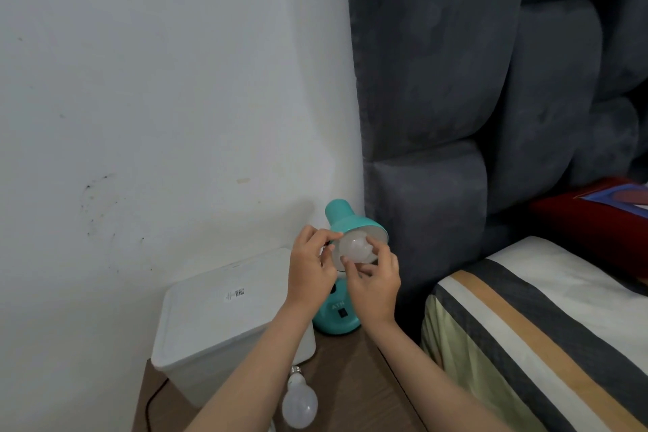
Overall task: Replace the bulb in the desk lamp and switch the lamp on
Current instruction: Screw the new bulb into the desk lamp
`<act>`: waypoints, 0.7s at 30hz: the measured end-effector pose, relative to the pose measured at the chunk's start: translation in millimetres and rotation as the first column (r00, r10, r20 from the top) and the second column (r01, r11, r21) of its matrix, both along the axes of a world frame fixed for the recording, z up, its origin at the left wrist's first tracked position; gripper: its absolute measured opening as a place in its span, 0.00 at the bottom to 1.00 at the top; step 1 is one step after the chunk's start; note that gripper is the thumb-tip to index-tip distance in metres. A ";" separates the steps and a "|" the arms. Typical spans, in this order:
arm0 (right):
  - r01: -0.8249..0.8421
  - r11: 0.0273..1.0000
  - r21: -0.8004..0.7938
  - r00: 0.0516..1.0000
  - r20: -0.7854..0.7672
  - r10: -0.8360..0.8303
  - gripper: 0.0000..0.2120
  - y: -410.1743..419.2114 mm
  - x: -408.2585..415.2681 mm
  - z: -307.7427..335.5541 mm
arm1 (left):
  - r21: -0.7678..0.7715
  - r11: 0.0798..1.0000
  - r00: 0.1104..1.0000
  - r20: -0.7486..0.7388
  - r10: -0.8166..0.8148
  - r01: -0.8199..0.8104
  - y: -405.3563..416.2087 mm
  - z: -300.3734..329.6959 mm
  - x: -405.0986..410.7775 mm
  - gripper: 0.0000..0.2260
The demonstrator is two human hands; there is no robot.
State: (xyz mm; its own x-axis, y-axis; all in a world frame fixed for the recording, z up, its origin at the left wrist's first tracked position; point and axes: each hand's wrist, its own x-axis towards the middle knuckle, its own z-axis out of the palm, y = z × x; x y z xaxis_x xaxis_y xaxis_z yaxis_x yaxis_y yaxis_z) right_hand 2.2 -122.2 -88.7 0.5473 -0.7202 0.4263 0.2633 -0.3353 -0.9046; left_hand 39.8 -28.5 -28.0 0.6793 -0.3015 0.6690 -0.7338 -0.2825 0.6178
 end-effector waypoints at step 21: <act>0.000 0.998 0.061 1.000 0.016 -0.001 0.23 1.7 1.7 2.5 | -0.006 1.000 1.000 0.007 0.016 -0.016 -1.3 -0.5 -1.9 0.12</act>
